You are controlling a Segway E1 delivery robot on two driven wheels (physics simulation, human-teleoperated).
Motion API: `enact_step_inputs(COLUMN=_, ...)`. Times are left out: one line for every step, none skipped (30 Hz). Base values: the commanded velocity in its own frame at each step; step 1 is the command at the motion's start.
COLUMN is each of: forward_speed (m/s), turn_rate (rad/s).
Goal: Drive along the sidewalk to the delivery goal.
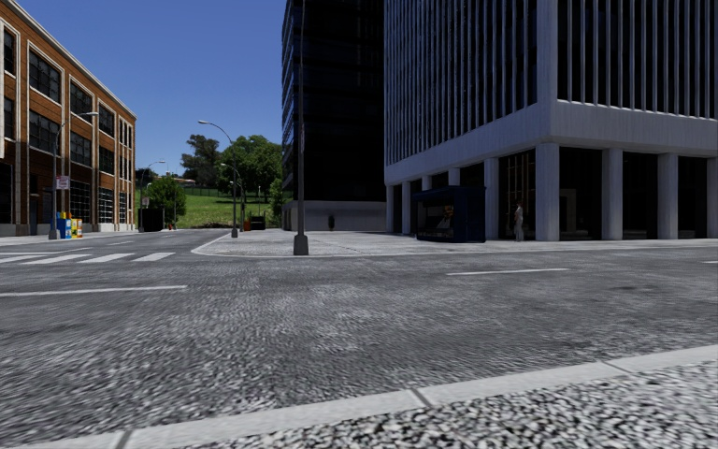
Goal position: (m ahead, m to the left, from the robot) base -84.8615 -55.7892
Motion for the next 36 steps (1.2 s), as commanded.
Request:
enact_step_inputs(forward_speed=0.00, turn_rate=-0.50)
enact_step_inputs(forward_speed=0.00, turn_rate=-0.50)
enact_step_inputs(forward_speed=0.00, turn_rate=-0.51)
enact_step_inputs(forward_speed=0.00, turn_rate=-0.51)
enact_step_inputs(forward_speed=0.00, turn_rate=-0.51)
enact_step_inputs(forward_speed=0.00, turn_rate=-0.51)
enact_step_inputs(forward_speed=0.00, turn_rate=-0.51)
enact_step_inputs(forward_speed=0.00, turn_rate=-0.51)
enact_step_inputs(forward_speed=0.00, turn_rate=-0.51)
enact_step_inputs(forward_speed=0.00, turn_rate=-0.51)
enact_step_inputs(forward_speed=0.00, turn_rate=-0.51)
enact_step_inputs(forward_speed=0.00, turn_rate=-0.51)
enact_step_inputs(forward_speed=0.00, turn_rate=-0.51)
enact_step_inputs(forward_speed=0.00, turn_rate=-0.51)
enact_step_inputs(forward_speed=0.00, turn_rate=-0.51)
enact_step_inputs(forward_speed=0.00, turn_rate=-0.51)
enact_step_inputs(forward_speed=0.00, turn_rate=-0.51)
enact_step_inputs(forward_speed=0.00, turn_rate=-0.51)
enact_step_inputs(forward_speed=0.00, turn_rate=-0.51)
enact_step_inputs(forward_speed=0.00, turn_rate=-0.51)
enact_step_inputs(forward_speed=0.00, turn_rate=-0.51)
enact_step_inputs(forward_speed=0.00, turn_rate=-0.51)
enact_step_inputs(forward_speed=0.00, turn_rate=-0.51)
enact_step_inputs(forward_speed=0.00, turn_rate=-0.51)
enact_step_inputs(forward_speed=0.00, turn_rate=-0.51)
enact_step_inputs(forward_speed=0.00, turn_rate=-0.51)
enact_step_inputs(forward_speed=0.00, turn_rate=-0.51)
enact_step_inputs(forward_speed=0.00, turn_rate=-0.51)
enact_step_inputs(forward_speed=0.00, turn_rate=-0.51)
enact_step_inputs(forward_speed=0.00, turn_rate=-0.52)
enact_step_inputs(forward_speed=0.00, turn_rate=-0.53)
enact_step_inputs(forward_speed=0.00, turn_rate=-0.54)
enact_step_inputs(forward_speed=0.00, turn_rate=-0.54)
enact_step_inputs(forward_speed=0.00, turn_rate=-0.55)
enact_step_inputs(forward_speed=0.00, turn_rate=-0.55)
enact_step_inputs(forward_speed=0.00, turn_rate=-0.55)
